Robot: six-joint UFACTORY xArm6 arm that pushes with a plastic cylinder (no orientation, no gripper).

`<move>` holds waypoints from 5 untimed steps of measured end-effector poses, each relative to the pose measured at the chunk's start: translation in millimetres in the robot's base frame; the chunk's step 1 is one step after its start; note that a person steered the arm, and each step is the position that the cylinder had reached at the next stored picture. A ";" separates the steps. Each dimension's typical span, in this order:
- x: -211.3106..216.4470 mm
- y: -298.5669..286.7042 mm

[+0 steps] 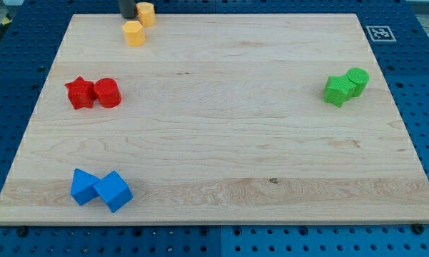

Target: Slide the yellow heart slightly right

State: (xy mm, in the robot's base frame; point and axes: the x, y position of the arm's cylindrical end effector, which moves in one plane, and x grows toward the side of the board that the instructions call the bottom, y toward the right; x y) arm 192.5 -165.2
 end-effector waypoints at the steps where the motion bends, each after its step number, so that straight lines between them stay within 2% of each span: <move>1: 16.6 22.5; 2: 17.2 23.3; 3: 0.1 8.5; 4: 16.1 29.1; 5: 59.0 74.2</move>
